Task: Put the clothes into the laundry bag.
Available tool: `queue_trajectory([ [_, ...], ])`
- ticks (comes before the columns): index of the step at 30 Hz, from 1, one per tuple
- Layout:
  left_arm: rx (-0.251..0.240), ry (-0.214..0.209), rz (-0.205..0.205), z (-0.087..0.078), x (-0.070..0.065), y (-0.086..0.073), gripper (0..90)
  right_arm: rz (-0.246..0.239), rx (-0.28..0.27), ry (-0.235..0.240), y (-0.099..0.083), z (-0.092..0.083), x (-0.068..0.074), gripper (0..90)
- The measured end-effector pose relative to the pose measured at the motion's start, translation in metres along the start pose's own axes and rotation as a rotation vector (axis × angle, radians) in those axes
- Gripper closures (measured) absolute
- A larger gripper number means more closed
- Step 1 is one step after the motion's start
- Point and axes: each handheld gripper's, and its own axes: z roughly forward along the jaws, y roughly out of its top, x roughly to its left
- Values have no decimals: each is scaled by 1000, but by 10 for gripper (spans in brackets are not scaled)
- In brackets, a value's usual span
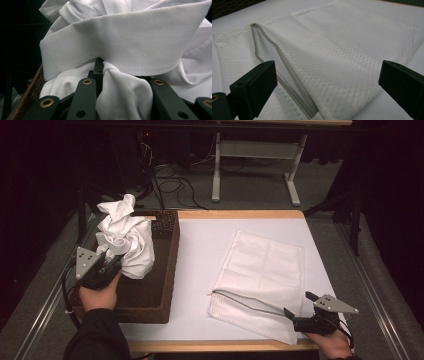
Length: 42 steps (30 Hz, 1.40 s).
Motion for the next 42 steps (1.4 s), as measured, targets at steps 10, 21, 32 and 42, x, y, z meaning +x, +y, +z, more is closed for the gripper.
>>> queue_trajectory([
  [10, -25, 4, -8, -5, -1, 12, 705, 10, 1, -2, 0, 0, 0, 25],
  [21, -77, -28, 20, -11, -24, 38, 706, 6, -3, 0, 0, -1, 0, 25],
  [32, -110, -97, 43, -2, -60, 51, 706, 4, -5, 1, 0, -1, 0, 25],
  [42, -124, -155, 48, 10, -89, 56, 706, 6, -6, 2, 0, -1, -1, 25],
])
